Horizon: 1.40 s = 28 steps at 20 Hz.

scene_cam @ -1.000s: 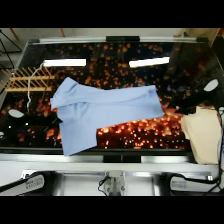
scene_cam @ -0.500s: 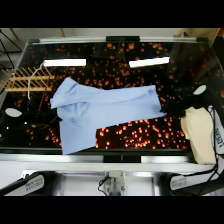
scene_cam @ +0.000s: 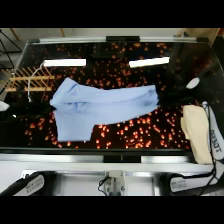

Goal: Fold the shirts.

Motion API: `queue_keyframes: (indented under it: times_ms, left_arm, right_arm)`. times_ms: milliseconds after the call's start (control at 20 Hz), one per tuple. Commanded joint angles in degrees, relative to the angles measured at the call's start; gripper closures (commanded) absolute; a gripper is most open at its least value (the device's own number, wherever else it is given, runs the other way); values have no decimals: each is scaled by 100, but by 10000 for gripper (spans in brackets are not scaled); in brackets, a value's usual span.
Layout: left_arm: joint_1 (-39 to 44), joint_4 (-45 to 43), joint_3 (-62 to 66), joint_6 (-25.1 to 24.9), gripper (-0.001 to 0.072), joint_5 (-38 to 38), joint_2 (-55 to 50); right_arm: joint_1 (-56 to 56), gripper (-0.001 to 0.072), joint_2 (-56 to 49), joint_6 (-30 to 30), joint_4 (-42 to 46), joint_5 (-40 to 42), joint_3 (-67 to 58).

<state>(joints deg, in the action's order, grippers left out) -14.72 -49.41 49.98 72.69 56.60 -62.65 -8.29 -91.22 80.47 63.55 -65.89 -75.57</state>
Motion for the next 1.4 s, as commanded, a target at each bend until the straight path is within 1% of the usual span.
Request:
queue_keyframes:
  times_ms: [0,50,100,200,250,300,350,400,450,550,650,750,850,950,1050,1100,1150,1250,1350]
  left_arm:
    - [-15,-66,1947,42,676,280,627]
    - [-15,-68,2916,39,676,251,866]
    - [-20,-70,3862,-13,676,216,1080]
    - [-81,-81,5617,-564,676,201,1464]
    - [-109,-232,6286,-590,676,197,1665]
    - [-109,-420,6708,-345,676,203,1829]
    - [-109,-619,6933,302,676,225,2068]
    - [-109,-706,6951,778,676,267,2317]
    - [-109,-855,6924,953,676,404,2564]
    - [-109,-1438,6924,1141,677,780,2863]
    - [-109,-1926,6924,1292,676,1318,2957]
    - [-109,-1985,6793,1290,676,2074,2887]
    - [-109,-1989,6236,1244,676,2586,2815]
    - [-109,-1987,5368,1025,675,2704,2739]
    - [-109,-1987,4350,732,676,2697,2588]
    - [-109,-2009,3792,476,677,2614,2450]
    - [-107,-2048,3265,369,677,2437,2302]
    - [-66,-2048,2229,361,677,1799,1851]
    - [146,-2048,1552,363,677,1014,1178]
  right_arm:
    - [72,635,1147,-903,9,-437,-1154]
    - [72,635,1606,-1198,188,-507,-1698]
    - [72,635,2135,-1220,520,-411,-2271]
    - [72,636,3187,-1134,1110,142,-3073]
    - [72,635,3698,-1104,1263,481,-3228]
    - [72,635,4223,-1104,1314,739,-3263]
    - [72,635,4649,-1060,1373,782,-3263]
    - [72,635,5040,-885,1550,684,-3263]
    - [72,635,5331,-669,1812,514,-3263]
    - [72,635,5781,-297,2492,-39,-3263]
    - [72,636,5914,-210,2879,-817,-3263]
    - [72,635,5770,-212,2938,-1849,-3250]
    - [74,635,5386,-192,2933,-2538,-3244]
    - [72,635,4907,-101,2931,-2662,-3016]
    - [72,635,4376,-103,2754,-2715,-2365]
    - [74,635,4113,-138,2590,-2662,-1897]
    - [79,635,3812,-212,2455,-2468,-1318]
    - [79,636,3150,-208,2439,-1602,-315]
    - [79,635,2310,-74,2387,-809,-15]
